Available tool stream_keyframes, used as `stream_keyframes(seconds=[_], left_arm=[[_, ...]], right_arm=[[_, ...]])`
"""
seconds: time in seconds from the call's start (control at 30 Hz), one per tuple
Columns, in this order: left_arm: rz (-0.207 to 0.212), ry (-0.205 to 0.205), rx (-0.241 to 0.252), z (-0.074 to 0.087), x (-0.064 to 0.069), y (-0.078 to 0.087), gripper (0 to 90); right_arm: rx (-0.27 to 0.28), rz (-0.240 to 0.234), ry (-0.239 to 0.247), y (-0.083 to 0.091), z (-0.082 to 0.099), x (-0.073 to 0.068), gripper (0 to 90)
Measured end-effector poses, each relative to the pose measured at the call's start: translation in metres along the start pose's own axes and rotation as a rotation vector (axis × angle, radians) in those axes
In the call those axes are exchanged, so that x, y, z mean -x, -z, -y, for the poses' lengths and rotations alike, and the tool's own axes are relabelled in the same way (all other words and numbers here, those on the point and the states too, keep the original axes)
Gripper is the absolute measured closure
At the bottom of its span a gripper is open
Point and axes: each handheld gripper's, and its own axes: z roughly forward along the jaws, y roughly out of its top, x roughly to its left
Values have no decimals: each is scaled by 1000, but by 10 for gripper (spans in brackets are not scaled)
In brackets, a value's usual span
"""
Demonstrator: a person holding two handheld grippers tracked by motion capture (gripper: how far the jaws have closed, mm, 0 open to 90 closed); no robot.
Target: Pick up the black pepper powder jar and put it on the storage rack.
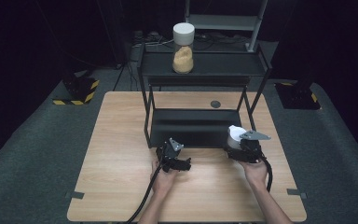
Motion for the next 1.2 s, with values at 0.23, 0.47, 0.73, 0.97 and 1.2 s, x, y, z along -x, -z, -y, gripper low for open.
stream_keyframes(seconds=[0.23, 0.47, 0.73, 0.97, 1.2], left_arm=[[0, 1, 0, 0, 0, 0, 31], [0, 1, 0, 0, 0, 0, 31], [0, 1, 0, 0, 0, 0, 31], [0, 1, 0, 0, 0, 0, 31], [0, 1, 0, 0, 0, 0, 31]], right_arm=[[7, -28, 26, 9, -19, 5, 302], [21, -57, 52, 20, -38, 7, 302], [37, -85, 62, 31, -58, 12, 303], [45, -101, 66, 40, -73, 16, 303], [51, -112, 81, 48, -88, 18, 303]])
